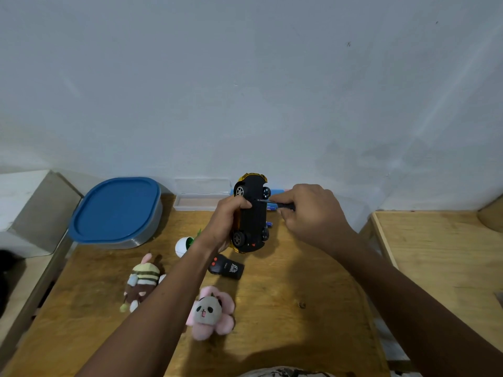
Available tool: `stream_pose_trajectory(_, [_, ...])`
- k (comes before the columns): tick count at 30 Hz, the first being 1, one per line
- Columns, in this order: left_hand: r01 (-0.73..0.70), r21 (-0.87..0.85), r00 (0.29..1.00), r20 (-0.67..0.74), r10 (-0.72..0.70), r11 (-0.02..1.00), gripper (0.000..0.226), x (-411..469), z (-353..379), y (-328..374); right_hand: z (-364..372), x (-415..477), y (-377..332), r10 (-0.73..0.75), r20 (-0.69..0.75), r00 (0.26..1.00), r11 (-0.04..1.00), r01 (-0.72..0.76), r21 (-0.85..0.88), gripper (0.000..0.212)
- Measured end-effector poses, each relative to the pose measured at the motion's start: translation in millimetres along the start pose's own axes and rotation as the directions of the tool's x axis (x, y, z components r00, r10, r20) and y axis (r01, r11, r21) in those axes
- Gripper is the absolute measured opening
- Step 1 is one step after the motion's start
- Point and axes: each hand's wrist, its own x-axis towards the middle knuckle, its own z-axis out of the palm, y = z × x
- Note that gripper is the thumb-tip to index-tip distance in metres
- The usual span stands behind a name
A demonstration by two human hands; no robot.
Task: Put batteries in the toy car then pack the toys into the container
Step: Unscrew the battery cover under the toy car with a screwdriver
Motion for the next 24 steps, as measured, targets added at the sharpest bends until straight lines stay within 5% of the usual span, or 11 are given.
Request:
stream_pose_trajectory(6, [0.052, -0.031, 0.998, 0.021, -0.051, 0.998, 0.049, 1.0, -3.4, -6.5, 3.9, -1.6, -4.5, -0.015, 0.011, 1.0, 0.988, 0.016, -0.151, 0.02])
stream_pose_trajectory(10, [0.093, -0.001, 0.994, 0.056, -0.093, 0.996, 0.05, 1.5, -5.3, -12.6, 10.6, 0.6, 0.8, 0.077, 0.003, 0.997, 0.993, -0.076, -0.09, 0.044])
stream_pose_trajectory(14, [0.171, 0.013, 0.985, 0.031, -0.171, 0.985, 0.042, 1.8, -3.5, -23.7, 19.3, 0.3, 8.8, 0.057, 0.074, 0.996, 0.992, -0.048, -0.119, 0.047])
stream_pose_trajectory(21, [0.302, -0.012, 0.952, -0.044, -0.303, 0.953, 0.045, 1.2, -6.5, -52.4, 51.8, -13.3, 32.0, -0.09, -0.131, 0.987, 0.991, 0.076, -0.111, 0.014])
stream_pose_trajectory(24, [0.315, 0.023, 0.948, -0.058, -0.313, 0.949, 0.041, -2.1, -7.6, -64.2, 58.0, -11.5, 37.0, -0.124, -0.052, 0.991, 0.991, 0.121, -0.065, 0.015])
